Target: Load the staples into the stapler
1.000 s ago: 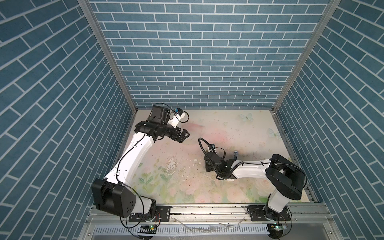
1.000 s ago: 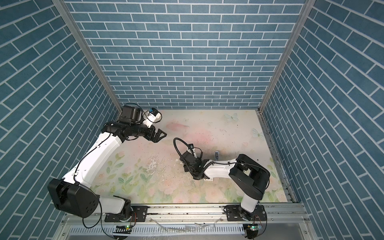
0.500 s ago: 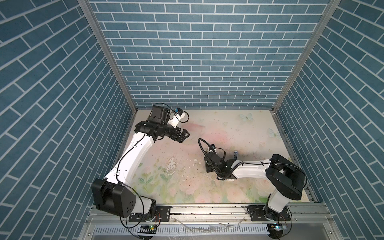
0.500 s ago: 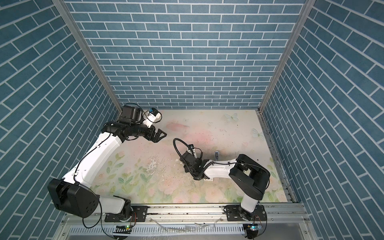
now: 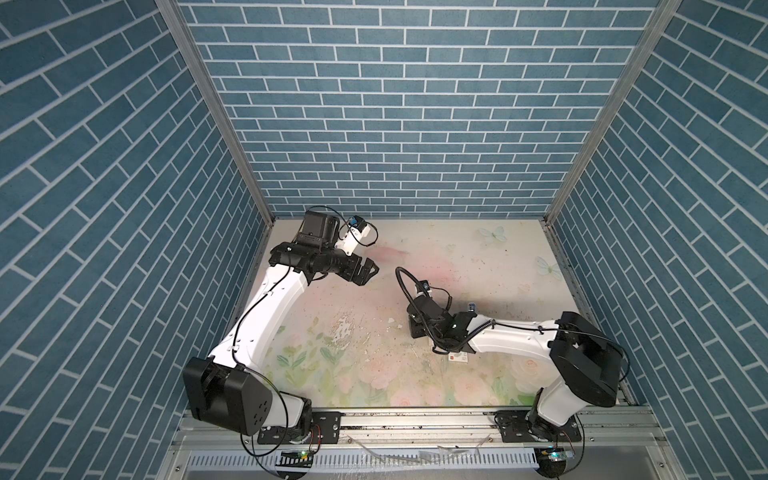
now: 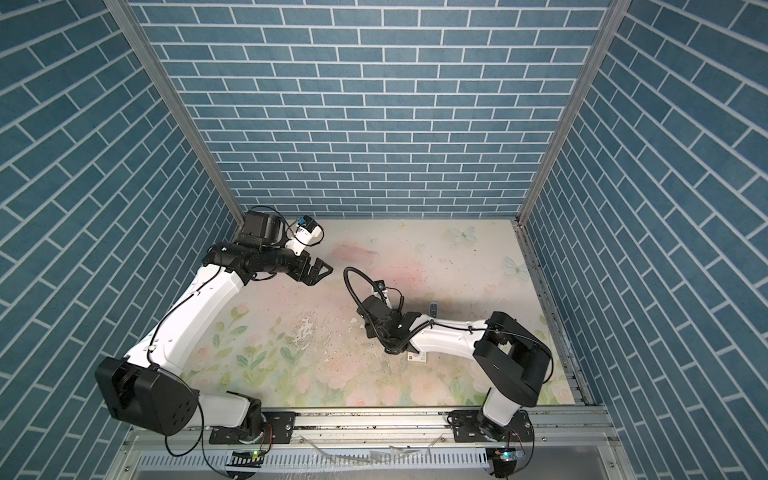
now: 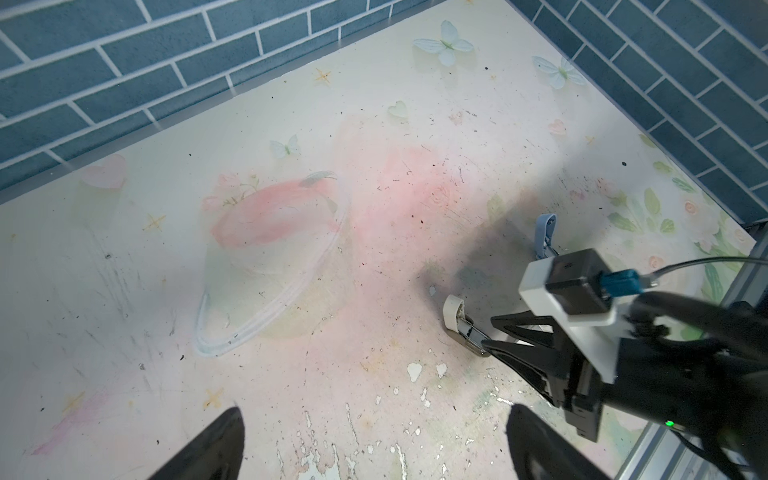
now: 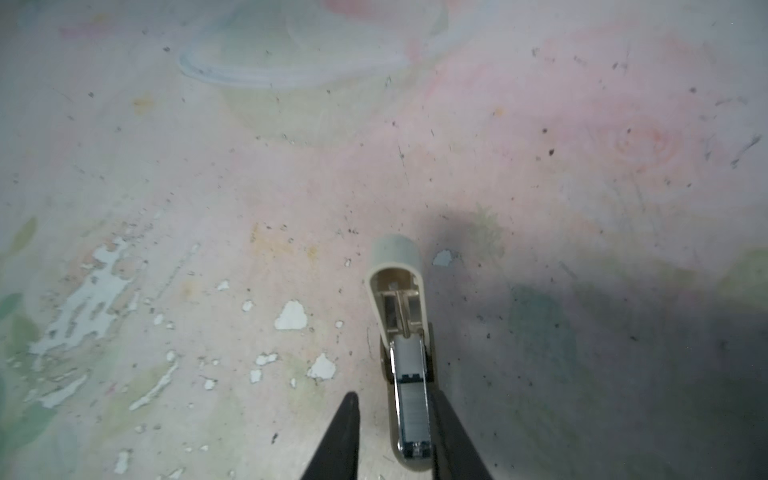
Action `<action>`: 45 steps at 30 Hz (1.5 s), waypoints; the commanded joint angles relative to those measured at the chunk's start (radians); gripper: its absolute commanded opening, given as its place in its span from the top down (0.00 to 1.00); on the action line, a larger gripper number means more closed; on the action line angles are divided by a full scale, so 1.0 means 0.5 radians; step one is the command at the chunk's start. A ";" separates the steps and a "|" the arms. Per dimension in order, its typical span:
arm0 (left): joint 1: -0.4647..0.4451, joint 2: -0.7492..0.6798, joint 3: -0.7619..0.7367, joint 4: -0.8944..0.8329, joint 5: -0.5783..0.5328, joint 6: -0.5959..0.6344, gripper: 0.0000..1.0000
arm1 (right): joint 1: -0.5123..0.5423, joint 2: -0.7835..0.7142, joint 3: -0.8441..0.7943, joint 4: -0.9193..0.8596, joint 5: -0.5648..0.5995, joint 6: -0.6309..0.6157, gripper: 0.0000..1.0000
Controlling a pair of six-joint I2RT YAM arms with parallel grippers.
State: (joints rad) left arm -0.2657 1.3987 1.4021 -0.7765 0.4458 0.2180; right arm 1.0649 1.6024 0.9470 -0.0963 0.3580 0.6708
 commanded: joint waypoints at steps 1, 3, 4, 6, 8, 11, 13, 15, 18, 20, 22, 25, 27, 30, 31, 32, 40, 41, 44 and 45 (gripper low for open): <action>0.016 -0.048 0.070 -0.057 -0.014 0.063 0.00 | -0.010 -0.168 0.103 -0.327 0.068 -0.036 0.71; 0.016 -0.047 0.074 -0.069 -0.004 0.076 0.00 | -0.019 -0.259 0.098 -0.466 0.064 0.018 0.73; 0.016 -0.045 0.074 -0.074 0.001 0.082 0.00 | -0.024 -0.304 0.084 -0.523 0.067 0.043 0.73; 0.016 -0.033 0.076 -0.084 0.018 0.099 0.01 | -0.039 -0.385 0.042 -0.664 0.051 0.125 0.75; 0.016 -0.015 0.085 -0.099 0.045 0.118 0.01 | -0.050 -0.441 -0.002 -0.774 0.013 0.204 0.76; 0.016 0.004 0.095 -0.107 0.087 0.140 0.00 | -0.054 -0.523 -0.135 -0.814 -0.084 0.315 0.76; 0.016 0.014 0.098 -0.107 0.113 0.151 0.00 | -0.059 -0.549 -0.213 -0.821 -0.137 0.387 0.76; 0.016 0.033 0.106 -0.107 0.136 0.150 0.00 | -0.057 -0.563 -0.281 -0.803 -0.167 0.438 0.76; 0.015 0.055 0.110 -0.104 0.159 0.147 0.00 | -0.059 -0.581 -0.357 -0.749 -0.197 0.486 0.76; 0.015 0.062 0.110 -0.106 0.169 0.148 0.00 | -0.059 -0.588 -0.387 -0.705 -0.216 0.504 0.77; 0.014 0.059 0.104 -0.104 0.173 0.150 0.00 | -0.058 -0.573 -0.390 -0.682 -0.224 0.509 0.77; 0.014 0.053 0.089 -0.095 0.175 0.156 0.00 | -0.058 -0.534 -0.375 -0.665 -0.236 0.514 0.77; 0.015 0.054 0.085 -0.092 0.179 0.156 0.00 | -0.059 -0.497 -0.368 -0.654 -0.260 0.518 0.77; 0.013 0.062 0.089 -0.093 0.188 0.157 0.00 | -0.060 -0.442 -0.346 -0.651 -0.267 0.524 0.78; 0.013 0.062 0.091 -0.094 0.191 0.156 0.00 | -0.058 -0.428 -0.340 -0.650 -0.271 0.527 0.78; 0.013 0.059 0.092 -0.095 0.195 0.161 0.01 | -0.061 -0.414 -0.336 -0.646 -0.278 0.530 0.78; 0.013 0.073 0.087 -0.082 0.204 0.160 0.00 | -0.071 -0.336 -0.317 -0.596 -0.333 0.528 0.79; 0.013 0.073 0.086 -0.080 0.204 0.156 0.00 | -0.071 -0.326 -0.311 -0.604 -0.332 0.532 0.79; 0.013 0.073 0.085 -0.072 0.210 0.153 0.00 | -0.075 -0.302 -0.296 -0.617 -0.343 0.533 0.78; 0.013 0.074 0.087 -0.070 0.210 0.153 0.01 | -0.081 -0.291 -0.291 -0.629 -0.342 0.534 0.79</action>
State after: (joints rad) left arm -0.2649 1.4258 1.4361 -0.8104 0.5343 0.2863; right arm 1.0306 1.4414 0.7677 -0.3992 0.1928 0.8951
